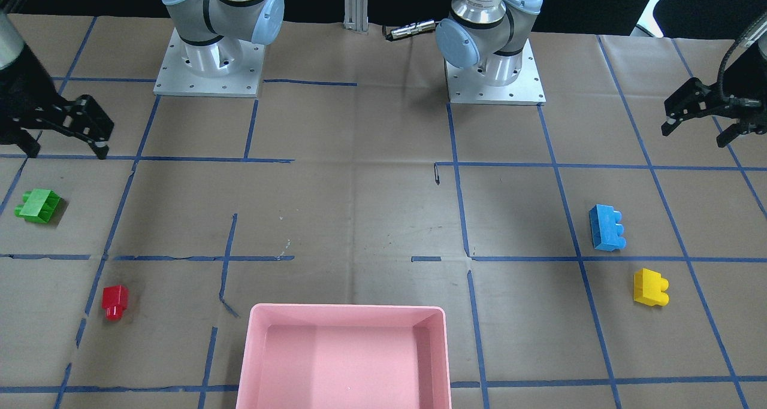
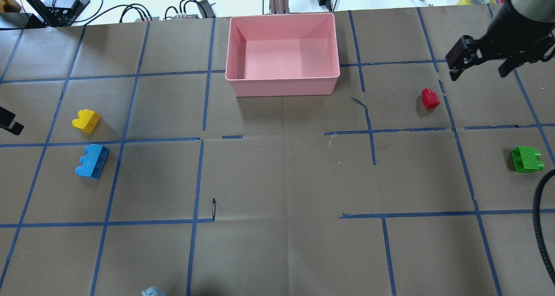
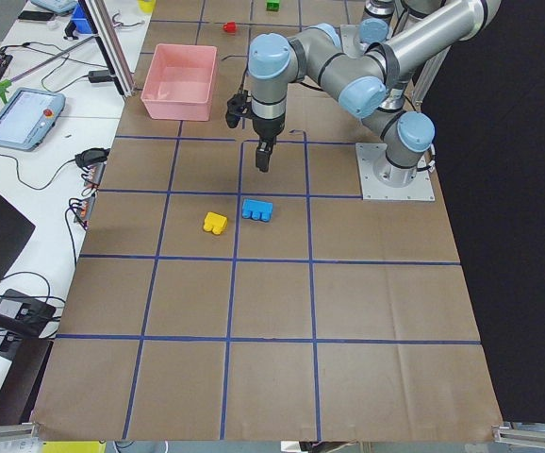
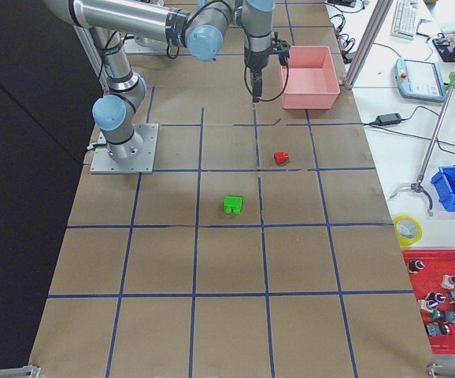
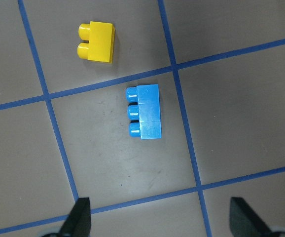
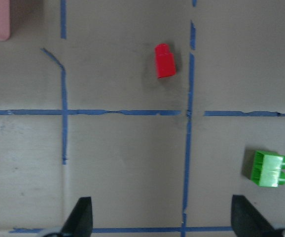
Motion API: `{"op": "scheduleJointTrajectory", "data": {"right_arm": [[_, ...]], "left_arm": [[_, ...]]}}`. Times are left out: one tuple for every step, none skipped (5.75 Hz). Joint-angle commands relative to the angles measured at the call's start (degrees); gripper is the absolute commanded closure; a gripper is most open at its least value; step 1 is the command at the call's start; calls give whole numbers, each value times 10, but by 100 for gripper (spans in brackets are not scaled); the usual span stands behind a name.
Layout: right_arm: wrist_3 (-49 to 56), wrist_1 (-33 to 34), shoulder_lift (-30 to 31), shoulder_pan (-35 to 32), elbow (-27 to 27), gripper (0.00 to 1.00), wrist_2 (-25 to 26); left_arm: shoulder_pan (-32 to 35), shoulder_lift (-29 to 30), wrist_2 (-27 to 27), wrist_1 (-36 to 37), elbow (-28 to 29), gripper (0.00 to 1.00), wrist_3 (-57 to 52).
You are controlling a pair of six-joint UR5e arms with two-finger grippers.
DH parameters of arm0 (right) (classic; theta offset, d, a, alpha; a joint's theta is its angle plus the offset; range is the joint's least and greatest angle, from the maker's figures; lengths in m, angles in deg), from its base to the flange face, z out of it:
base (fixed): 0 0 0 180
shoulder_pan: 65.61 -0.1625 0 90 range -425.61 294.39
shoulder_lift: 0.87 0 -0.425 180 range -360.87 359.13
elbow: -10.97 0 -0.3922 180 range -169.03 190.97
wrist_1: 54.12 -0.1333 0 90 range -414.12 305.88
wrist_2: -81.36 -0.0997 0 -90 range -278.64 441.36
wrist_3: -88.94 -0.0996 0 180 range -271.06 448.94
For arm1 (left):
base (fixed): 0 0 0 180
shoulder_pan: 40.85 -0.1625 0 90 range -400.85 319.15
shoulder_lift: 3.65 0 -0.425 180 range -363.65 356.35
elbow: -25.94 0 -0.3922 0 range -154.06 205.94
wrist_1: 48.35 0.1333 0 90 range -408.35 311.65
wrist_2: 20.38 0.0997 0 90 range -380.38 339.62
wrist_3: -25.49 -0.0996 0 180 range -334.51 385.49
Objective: Put all blocks into box
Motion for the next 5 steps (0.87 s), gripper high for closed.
{"op": "scheduleJointTrajectory", "data": {"right_arm": [[81, 56, -4, 103, 38, 0, -7], [82, 143, -5, 117, 104, 0, -7], [83, 173, -8, 170, 157, 0, -16], [110, 174, -41, 199, 163, 0, -47], [132, 210, -87, 214, 163, 0, -47]], "left_arm": [[-2, 27, -5, 97, -69, 1, 14], [-2, 70, -18, 146, -76, 1, 15], [-2, 111, -31, 167, -76, 1, 15], [7, 140, -51, 180, -76, 1, 15], [39, 160, -50, 198, -76, 1, 9]]}}
